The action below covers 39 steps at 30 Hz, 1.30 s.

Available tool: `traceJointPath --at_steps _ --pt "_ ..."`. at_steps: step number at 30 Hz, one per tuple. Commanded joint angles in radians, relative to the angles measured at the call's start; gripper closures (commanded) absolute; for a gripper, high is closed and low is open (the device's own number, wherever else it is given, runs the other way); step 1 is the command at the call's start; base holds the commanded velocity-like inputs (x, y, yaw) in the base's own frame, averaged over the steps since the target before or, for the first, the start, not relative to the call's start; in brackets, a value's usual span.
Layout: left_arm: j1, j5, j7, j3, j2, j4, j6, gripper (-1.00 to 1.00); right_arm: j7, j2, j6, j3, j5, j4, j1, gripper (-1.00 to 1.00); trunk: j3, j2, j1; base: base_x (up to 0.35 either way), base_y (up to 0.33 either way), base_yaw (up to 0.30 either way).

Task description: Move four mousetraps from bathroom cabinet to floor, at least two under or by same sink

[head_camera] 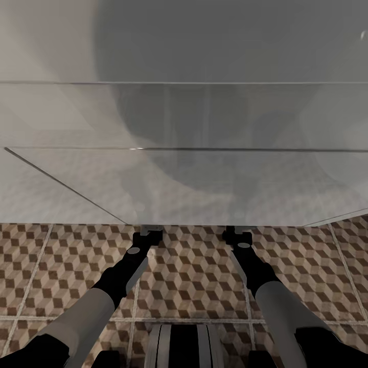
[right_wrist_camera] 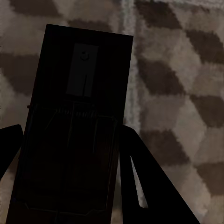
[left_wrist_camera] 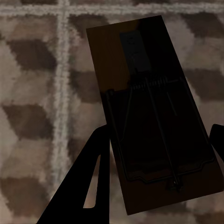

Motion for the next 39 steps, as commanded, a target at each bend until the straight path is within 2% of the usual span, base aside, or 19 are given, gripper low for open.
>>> traceJointPath --at_steps 1,10,31,39 --pt "0.000 0.007 0.009 -0.006 0.001 -0.002 0.004 1.00 -0.002 0.000 0.009 0.002 0.006 -0.002 0.000 1.00 -0.001 0.000 0.000 0.000 0.000 0.000" --pt "0.000 0.008 0.009 -0.005 0.001 -0.002 0.004 1.00 0.022 0.000 0.011 0.002 0.007 -0.002 0.000 1.00 -0.001 0.000 0.000 0.000 0.000 0.000" --pt "0.000 0.008 0.009 -0.004 0.001 -0.003 0.002 1.00 0.024 0.000 0.011 0.002 0.008 -0.001 0.000 1.00 -0.001 0.000 0.000 0.048 0.000 0.000" --pt "0.000 0.009 0.004 -0.004 0.001 0.000 -0.025 1.00 0.024 0.001 0.010 0.002 0.007 0.006 0.000 1.00 -0.001 0.000 0.000 0.004 0.000 0.000"
